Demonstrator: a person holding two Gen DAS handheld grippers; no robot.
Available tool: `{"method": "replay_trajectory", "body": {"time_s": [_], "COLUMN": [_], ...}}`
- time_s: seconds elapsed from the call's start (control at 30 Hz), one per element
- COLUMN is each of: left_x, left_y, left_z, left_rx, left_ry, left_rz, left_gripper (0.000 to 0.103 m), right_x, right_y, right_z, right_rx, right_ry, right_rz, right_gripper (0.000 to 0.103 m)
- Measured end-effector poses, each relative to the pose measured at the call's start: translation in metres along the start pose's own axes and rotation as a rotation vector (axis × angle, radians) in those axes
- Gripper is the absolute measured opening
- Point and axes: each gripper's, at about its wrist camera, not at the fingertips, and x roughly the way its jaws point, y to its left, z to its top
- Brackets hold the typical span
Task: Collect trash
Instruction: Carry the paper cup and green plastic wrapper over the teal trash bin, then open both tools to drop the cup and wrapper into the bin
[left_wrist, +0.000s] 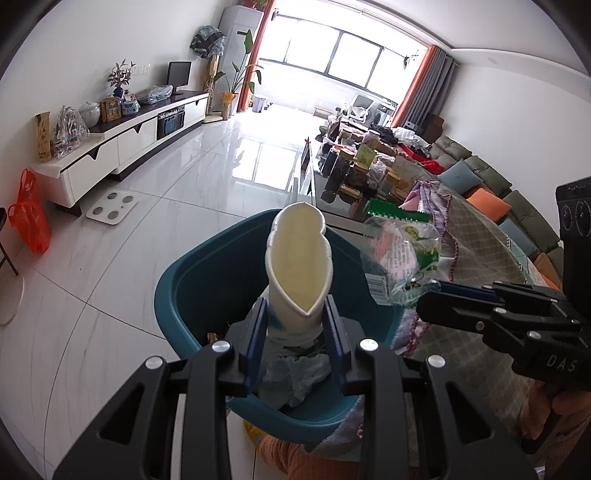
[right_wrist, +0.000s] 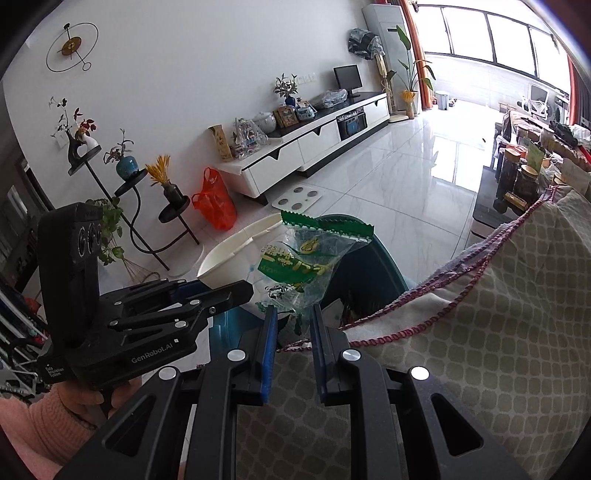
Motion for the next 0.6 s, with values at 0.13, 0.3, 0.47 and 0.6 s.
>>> {"method": "replay_trajectory", "body": {"time_s": [0.13, 0.3, 0.47, 0.6], "left_x": [0.005, 0.01, 0.014, 0.017], "left_y": [0.0, 0.001, 0.002, 0.003], "left_z": [-0.002, -0.003, -0.003, -0.004], "left_rx": [-0.004, -0.01, -0.012, -0.016], "left_ry": [0.011, 0.022, 0.029, 0.033], "left_rz": [0.003, 0.009, 0.014, 0.015], "left_gripper": [0.031, 0.031, 0.031, 0.031], "right_x": [0.003, 0.008, 0.012, 0.015], "right_y": [-0.001, -0.003, -0.002, -0.002], "right_z": [0.001, 0.003, 0.005, 0.007], "right_rx": [-0.001, 0.008, 0.009, 0.012], "right_ry": [0.014, 0.033, 0.044, 0.051], "right_rz": [-0.001, 0.0, 0.0, -0.003], "right_gripper": [0.018, 0.018, 0.018, 0.018]}}
